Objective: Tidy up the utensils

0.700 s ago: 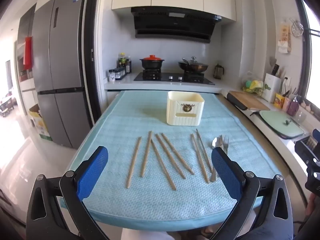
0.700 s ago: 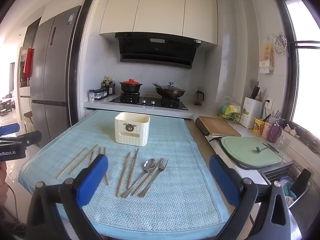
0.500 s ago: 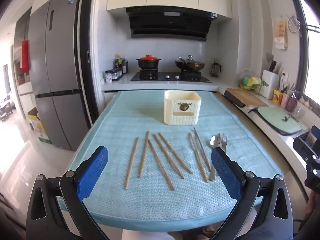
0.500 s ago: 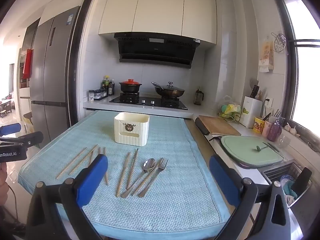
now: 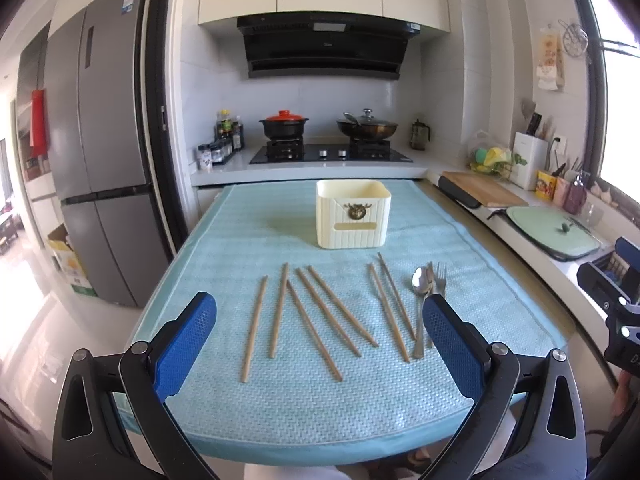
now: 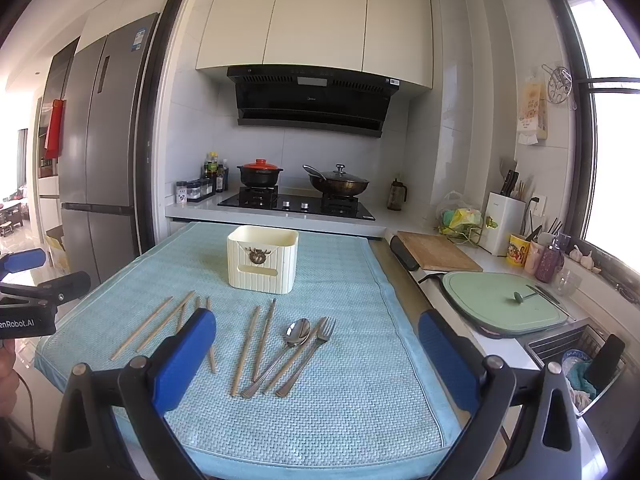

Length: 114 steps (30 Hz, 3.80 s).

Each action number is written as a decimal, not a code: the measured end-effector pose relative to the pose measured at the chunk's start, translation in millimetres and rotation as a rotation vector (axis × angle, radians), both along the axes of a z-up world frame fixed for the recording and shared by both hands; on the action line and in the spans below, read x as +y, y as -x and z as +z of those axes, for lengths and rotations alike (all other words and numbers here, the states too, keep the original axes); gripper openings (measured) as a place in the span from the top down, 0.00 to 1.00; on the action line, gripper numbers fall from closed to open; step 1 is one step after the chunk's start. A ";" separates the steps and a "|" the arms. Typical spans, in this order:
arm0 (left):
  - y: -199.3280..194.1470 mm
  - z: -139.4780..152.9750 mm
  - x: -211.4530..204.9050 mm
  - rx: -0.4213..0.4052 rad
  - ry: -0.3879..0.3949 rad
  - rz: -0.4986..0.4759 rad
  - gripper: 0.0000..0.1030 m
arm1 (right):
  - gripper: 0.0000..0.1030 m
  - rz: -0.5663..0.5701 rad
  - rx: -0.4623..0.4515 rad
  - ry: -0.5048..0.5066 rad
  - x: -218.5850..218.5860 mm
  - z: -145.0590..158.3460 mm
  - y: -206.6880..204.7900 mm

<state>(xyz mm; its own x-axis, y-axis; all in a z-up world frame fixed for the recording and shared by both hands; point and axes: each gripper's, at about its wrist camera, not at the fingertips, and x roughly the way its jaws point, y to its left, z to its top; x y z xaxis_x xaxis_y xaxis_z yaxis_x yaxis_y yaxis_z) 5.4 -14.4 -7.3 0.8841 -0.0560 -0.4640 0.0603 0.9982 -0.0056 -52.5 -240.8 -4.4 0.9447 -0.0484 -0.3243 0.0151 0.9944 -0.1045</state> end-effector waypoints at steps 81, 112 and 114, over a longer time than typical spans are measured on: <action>-15.0 -4.9 19.1 -0.023 0.047 0.067 0.00 | 0.00 -0.012 0.013 -0.017 -8.7 -4.7 -16.0; -71.0 -63.5 44.5 0.183 0.039 0.138 0.00 | 0.00 -0.088 0.157 -0.057 -37.1 -49.0 -72.0; -76.4 -68.8 44.4 0.199 0.034 0.121 0.00 | 0.00 -0.093 0.162 -0.051 -38.2 -54.2 -75.9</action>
